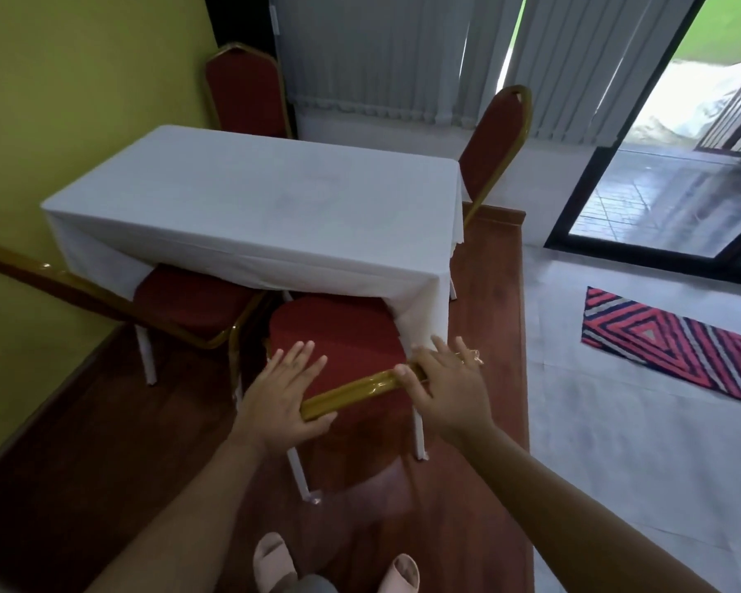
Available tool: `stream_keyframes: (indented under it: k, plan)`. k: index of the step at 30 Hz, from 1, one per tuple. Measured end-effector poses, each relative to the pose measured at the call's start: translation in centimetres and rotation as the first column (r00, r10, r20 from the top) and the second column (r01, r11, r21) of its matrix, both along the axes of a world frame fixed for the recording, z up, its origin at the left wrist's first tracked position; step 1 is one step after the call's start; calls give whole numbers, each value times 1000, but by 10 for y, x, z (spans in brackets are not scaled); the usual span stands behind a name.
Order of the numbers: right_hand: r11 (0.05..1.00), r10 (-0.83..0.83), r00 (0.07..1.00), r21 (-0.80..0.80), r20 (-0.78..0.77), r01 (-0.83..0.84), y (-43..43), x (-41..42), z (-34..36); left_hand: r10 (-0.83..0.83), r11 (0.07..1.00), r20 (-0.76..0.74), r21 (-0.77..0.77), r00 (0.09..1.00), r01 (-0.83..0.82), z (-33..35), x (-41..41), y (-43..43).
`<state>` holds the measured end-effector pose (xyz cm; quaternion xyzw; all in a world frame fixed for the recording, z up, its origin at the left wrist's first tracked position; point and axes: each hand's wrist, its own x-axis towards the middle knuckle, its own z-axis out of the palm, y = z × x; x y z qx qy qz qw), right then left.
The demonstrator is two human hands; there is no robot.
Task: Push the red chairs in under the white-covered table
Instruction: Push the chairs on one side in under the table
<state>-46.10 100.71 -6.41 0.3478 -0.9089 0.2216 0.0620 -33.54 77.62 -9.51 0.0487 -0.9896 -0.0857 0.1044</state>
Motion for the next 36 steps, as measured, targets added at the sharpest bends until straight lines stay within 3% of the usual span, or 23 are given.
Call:
stream_keyframes:
  k: [5, 8, 11, 13, 18, 27, 29, 33, 36]
  plan:
    - [974, 212, 973, 57, 87, -217, -37, 1, 4, 64, 990, 74, -132, 995, -54, 7, 17, -51]
    - [962, 243, 962, 93, 123, -255, -46, -10, 2, 65, 998, -19, 4, 998, -65, 7, 19, -36]
    - [975, 193, 972, 86, 132, -205, -49, -15, -4, 184, 965, -146, 213, 972, -150, 4, 15, -14]
    - [988, 140, 986, 58, 94, -145, -51, -9, -9, 243, 946, -175, 262, 954, -193, 4, 11, -13]
    - [999, 33, 999, -43, -2, -33, -62, 2, -18, 195, 966, -151, 198, 969, -164, 4, 8, -26]
    - [999, 17, 1000, -47, 16, -16, -113, 28, -17, 149, 976, -105, 178, 983, -129, 2, 17, -94]
    - [998, 53, 999, -23, 13, -53, -125, 30, -14, 143, 979, -91, 160, 986, -128, 4, 19, -113]
    - [951, 261, 957, 136, 128, -278, -148, 22, 2, 126, 986, -39, 114, 991, -121, 9, 23, -151]
    - [934, 297, 939, 152, 172, -323, -173, 22, 4, 169, 982, -15, 94, 985, -167, 13, 24, -181]
